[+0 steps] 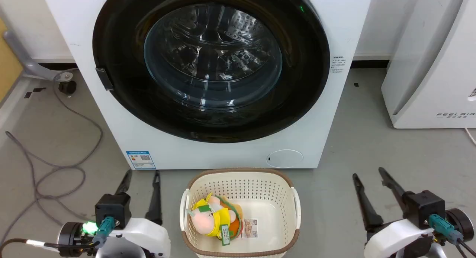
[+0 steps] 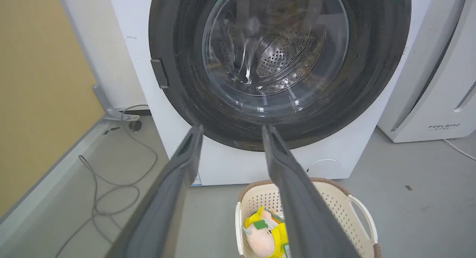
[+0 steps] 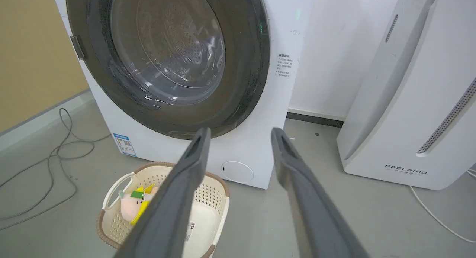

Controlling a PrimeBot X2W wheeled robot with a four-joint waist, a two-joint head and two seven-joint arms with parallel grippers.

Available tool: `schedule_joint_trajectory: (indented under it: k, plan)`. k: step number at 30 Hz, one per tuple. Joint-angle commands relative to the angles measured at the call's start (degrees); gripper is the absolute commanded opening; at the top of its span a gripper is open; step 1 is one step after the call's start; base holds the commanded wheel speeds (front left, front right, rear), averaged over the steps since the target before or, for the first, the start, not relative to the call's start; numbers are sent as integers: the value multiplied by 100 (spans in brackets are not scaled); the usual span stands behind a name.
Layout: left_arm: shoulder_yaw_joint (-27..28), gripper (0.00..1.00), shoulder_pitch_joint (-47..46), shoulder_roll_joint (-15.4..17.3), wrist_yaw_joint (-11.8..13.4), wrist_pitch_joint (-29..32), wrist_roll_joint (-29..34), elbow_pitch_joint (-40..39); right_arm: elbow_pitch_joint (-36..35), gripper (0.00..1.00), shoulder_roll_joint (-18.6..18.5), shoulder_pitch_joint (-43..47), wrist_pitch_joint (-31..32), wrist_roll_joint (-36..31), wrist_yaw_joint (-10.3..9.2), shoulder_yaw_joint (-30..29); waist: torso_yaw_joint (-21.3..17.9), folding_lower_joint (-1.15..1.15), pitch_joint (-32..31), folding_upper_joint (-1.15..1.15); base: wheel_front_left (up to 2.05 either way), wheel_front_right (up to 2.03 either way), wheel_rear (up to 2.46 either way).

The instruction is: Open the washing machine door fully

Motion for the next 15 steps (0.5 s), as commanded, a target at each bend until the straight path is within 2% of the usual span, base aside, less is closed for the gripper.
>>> schedule_joint_trajectory:
  k: [1,8,9,10,15]
  plan:
    - [-16,100,-9,0,-25,-42,-9,25,15,100,1,17,-25,28,0,-15,-2,0,1,0,0,0,0]
    - [-77,100,-52,0,-51,-132,-46,139,58,100,3,39,-85,91,0,-50,-2,0,0,0,0,0,0]
    - [-86,100,-59,0,-55,-144,-52,155,66,18,3,42,-93,104,0,-55,-2,0,0,0,0,0,0]
    - [-94,100,-66,0,-58,-156,-58,170,75,0,3,46,-97,118,0,-60,-2,0,0,0,0,0,0]
    - [-138,100,-94,0,-76,-217,-95,233,121,0,4,57,-134,187,1,-84,-1,0,0,0,0,0,0]
